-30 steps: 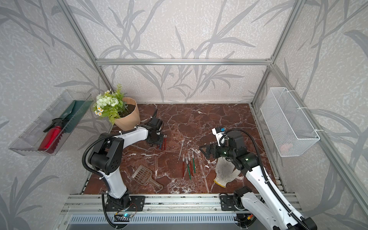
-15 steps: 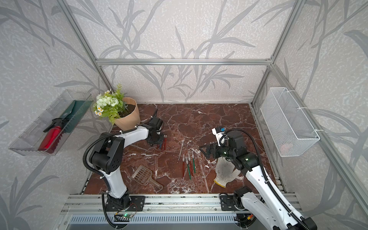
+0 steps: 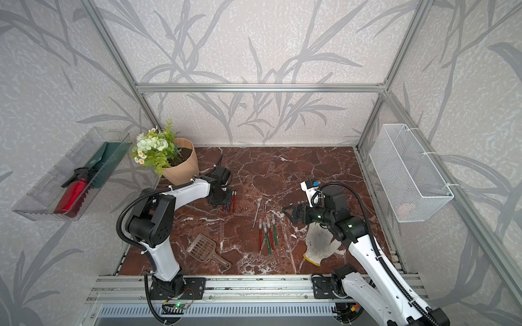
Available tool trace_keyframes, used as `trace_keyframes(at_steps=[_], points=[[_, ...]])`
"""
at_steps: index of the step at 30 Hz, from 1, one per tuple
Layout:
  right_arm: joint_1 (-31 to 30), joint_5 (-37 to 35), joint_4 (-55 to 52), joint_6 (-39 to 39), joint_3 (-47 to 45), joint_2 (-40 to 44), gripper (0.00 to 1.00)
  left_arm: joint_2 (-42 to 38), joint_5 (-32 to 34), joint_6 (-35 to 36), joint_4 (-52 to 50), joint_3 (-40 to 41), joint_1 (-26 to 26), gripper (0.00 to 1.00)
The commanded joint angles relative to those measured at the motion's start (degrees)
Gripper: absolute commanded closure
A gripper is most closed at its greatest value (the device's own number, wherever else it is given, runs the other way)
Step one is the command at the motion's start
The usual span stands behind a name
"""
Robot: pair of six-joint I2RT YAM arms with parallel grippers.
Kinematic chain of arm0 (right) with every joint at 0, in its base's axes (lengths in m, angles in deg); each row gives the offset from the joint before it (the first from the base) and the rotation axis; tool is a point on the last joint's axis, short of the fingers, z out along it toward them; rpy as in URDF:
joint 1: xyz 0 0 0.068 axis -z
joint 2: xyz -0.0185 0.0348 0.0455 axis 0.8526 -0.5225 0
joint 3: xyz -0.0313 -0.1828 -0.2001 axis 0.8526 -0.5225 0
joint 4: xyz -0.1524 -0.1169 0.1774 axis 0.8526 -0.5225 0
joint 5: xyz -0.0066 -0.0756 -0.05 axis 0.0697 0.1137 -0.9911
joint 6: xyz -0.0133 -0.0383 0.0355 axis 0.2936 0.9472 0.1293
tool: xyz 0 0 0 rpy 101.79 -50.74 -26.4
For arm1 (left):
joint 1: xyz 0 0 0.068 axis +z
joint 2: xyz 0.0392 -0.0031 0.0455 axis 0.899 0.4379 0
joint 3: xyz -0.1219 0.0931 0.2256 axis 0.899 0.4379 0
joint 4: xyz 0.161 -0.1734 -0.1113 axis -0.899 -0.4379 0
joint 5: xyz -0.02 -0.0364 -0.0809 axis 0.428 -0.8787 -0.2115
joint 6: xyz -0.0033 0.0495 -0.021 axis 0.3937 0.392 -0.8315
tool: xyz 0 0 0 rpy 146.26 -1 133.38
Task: Remove protective caps from carving knives
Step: Place the carving knife at the center of the board, then pick up the carving knife from the center of the board.
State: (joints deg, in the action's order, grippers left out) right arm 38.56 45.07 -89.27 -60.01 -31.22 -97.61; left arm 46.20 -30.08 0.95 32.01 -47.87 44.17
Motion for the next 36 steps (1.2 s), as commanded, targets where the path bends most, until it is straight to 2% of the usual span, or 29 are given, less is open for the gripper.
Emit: trace_keyframes(at_steps=[1,11,18,24,36], points=[[-0.3,-0.9,-0.5,0.2,-0.1,0.2,0.01,-4.4,-0.3,-3.7,-2.6,-0.2,-0.1,0.79],[-0.3,-5.7,-4.0,0.1,0.3,-1.0,0.01,-14.4,-6.8,-9.3,-1.5,6.8,-3.8,0.78],[-0.4,-8.9,-7.6,0.6,1.3,-2.7,0.01,-19.8,-6.3,-12.4,-0.7,8.8,-11.9,0.78],[-0.4,-9.1,-7.9,0.8,1.8,-2.8,0.01,-19.9,-4.8,-13.8,2.7,9.6,-17.3,0.78],[-1.3,-8.0,-6.2,0.7,1.0,-4.1,0.00,-16.0,-6.5,-13.4,7.4,9.6,-19.0,0.78]])
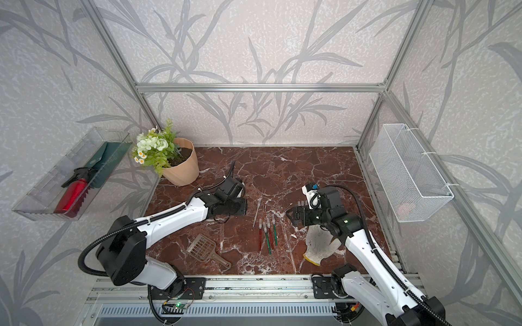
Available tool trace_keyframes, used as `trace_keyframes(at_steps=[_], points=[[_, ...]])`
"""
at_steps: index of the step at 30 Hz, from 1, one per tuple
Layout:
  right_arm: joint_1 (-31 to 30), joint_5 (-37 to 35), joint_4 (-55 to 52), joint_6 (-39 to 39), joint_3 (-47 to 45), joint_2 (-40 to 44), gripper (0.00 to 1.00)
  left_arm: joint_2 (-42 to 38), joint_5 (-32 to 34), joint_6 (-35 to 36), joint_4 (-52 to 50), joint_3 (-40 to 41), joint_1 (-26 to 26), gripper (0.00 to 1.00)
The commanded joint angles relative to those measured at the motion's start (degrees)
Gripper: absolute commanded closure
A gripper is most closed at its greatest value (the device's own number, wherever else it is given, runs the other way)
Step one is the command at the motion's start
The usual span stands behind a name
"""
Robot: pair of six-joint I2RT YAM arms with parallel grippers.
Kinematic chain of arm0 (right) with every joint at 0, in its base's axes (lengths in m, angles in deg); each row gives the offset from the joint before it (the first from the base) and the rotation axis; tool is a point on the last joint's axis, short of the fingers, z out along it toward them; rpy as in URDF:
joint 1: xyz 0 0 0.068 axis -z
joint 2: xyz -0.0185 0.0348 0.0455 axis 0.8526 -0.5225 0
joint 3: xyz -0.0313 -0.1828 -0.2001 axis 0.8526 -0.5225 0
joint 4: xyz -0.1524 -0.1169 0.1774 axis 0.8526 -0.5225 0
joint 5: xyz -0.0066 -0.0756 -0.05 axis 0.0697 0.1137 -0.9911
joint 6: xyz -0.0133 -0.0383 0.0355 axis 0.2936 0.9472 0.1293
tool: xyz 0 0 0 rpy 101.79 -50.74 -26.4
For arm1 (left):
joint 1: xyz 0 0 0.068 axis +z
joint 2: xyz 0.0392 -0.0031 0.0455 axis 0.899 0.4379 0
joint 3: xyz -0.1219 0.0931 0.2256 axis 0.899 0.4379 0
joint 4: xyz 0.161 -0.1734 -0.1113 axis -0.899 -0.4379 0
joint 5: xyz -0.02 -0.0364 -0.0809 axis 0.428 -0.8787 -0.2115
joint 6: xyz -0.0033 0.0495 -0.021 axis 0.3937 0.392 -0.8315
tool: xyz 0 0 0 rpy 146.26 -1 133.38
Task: Remove protective caps from carving knives
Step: Pick up the carving knife from the center of the board.
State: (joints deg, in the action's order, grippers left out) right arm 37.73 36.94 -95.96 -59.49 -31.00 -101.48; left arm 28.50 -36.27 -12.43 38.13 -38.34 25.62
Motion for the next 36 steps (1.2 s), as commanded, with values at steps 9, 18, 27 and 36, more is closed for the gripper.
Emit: trace_keyframes(at_steps=[9,18,27,36], points=[[-2.5,-1.7,1.2,-0.9,-0.1,-2.3,0.01,6.1,-1.9,0.5,4.2,-1.2,-1.7,0.78],[-3.4,-2.7,0.9,-0.4,0.2,-3.3,0.01,10.5,-1.1,-0.8,5.2,-2.8,-3.2,0.78],[-3.6,-2.6,2.2,-0.6,0.1,-4.2,0.00,12.9,-2.2,-1.1,5.2,-4.5,-3.6,0.77],[-3.7,-2.7,2.6,-1.0,-0.1,-3.8,0.00,15.1,-2.0,-0.8,3.5,-6.1,-4.1,0.82]])
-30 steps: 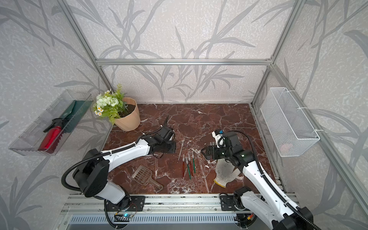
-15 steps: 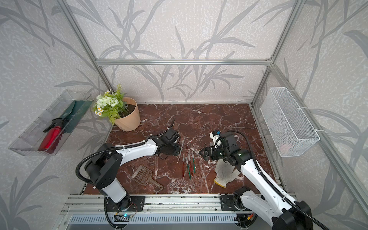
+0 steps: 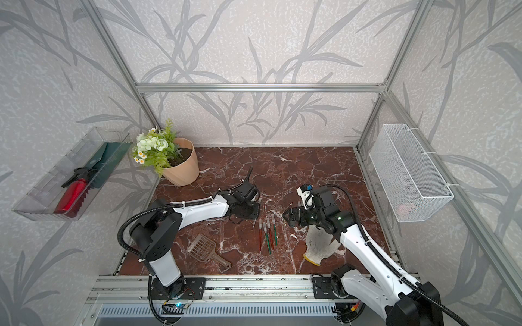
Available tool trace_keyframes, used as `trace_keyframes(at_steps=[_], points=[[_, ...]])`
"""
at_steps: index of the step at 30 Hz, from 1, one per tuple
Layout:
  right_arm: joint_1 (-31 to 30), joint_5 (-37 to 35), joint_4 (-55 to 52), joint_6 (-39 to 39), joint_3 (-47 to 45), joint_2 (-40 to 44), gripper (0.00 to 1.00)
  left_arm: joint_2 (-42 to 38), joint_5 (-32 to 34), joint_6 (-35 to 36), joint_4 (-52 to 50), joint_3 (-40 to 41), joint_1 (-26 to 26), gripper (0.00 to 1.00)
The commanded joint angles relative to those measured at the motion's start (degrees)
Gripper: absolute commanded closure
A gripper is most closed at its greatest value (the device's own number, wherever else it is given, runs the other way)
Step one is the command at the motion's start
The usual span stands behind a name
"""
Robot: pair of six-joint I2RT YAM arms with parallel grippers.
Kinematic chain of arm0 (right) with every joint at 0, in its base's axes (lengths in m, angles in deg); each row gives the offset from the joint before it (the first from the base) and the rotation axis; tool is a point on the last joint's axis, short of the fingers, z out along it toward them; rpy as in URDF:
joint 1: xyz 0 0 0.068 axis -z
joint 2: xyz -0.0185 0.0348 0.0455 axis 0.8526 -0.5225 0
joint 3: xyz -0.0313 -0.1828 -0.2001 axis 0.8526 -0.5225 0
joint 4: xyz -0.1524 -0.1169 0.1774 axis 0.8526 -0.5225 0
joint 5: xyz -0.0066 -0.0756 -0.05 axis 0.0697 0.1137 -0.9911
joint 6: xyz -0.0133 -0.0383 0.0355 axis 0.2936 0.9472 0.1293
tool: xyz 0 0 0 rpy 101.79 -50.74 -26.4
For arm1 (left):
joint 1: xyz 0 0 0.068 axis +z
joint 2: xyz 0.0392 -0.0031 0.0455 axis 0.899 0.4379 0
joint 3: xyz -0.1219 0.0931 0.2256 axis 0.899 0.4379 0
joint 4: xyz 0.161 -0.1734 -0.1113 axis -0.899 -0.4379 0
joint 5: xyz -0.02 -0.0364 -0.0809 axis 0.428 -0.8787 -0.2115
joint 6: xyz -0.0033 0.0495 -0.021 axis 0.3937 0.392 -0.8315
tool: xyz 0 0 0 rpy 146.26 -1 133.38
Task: Remove protective caps from carving knives
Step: Pick up the carving knife from the center of the board.
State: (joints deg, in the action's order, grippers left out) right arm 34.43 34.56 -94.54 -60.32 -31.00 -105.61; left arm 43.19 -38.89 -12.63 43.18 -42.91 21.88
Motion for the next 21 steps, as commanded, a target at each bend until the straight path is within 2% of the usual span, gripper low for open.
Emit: trace_keyframes(at_steps=[1,21], points=[[-0.5,-0.3,1.3,-0.3,-0.1,0.4,0.01,0.5,0.7,-0.5,-1.7,-1.5,-0.4,0.82],[-0.9,-0.9,1.0,-0.4,-1.1,1.0,0.00,4.2,3.9,-0.4,-3.5,-2.6,-1.0,0.81]])
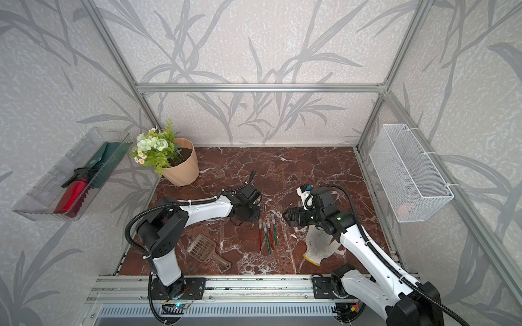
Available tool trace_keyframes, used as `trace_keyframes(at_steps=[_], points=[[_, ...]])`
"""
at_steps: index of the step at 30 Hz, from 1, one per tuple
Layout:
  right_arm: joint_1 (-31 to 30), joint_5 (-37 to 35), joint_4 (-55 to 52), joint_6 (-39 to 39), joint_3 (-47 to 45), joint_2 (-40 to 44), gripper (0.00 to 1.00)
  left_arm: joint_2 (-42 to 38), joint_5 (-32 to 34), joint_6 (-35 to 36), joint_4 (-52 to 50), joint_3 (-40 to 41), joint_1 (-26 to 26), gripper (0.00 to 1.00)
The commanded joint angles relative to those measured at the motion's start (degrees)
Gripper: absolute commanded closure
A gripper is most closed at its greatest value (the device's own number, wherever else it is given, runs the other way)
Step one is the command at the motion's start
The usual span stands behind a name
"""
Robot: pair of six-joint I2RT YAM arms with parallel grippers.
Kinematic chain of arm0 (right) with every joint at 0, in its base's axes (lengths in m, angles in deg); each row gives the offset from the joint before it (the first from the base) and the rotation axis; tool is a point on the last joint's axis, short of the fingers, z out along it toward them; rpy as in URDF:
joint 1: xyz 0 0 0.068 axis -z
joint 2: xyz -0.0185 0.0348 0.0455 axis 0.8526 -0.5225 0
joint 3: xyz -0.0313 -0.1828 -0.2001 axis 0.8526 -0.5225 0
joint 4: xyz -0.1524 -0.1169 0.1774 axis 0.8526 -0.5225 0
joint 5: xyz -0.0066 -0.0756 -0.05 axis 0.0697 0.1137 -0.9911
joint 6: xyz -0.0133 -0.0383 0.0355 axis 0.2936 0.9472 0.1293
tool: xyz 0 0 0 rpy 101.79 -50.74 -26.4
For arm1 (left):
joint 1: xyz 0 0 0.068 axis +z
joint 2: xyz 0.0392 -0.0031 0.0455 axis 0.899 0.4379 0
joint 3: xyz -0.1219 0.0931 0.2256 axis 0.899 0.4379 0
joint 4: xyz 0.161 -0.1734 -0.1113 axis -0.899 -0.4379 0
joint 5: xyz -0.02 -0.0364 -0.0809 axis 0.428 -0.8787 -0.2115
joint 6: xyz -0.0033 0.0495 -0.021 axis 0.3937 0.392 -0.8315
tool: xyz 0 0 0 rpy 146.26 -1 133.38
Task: Remove protective caps from carving knives
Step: Pick up the carving knife from the center of the board.
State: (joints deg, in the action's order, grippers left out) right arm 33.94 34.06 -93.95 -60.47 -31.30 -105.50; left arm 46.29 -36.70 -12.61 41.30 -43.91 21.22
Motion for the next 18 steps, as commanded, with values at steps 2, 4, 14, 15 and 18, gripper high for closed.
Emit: trace_keyframes(at_steps=[2,4,14,15,18], points=[[-0.4,-0.4,0.4,-0.2,-0.8,1.0,0.01,1.4,2.3,-0.2,-2.3,-2.0,-0.4,0.81],[-0.4,-0.5,0.5,-0.3,-1.0,0.9,0.00,1.9,3.2,0.2,-3.2,-2.5,-0.6,0.81],[-0.4,-0.4,0.8,-0.4,-1.1,0.7,0.00,3.9,5.9,1.6,-7.2,-5.2,-1.6,0.82],[-0.4,-0.4,0.8,-0.5,-1.2,0.7,0.01,4.0,6.0,1.6,-7.3,-5.3,-1.8,0.82],[-0.5,-0.4,0.9,-0.5,-1.3,0.9,0.00,4.3,6.4,1.8,-7.8,-5.6,-2.1,0.83]])
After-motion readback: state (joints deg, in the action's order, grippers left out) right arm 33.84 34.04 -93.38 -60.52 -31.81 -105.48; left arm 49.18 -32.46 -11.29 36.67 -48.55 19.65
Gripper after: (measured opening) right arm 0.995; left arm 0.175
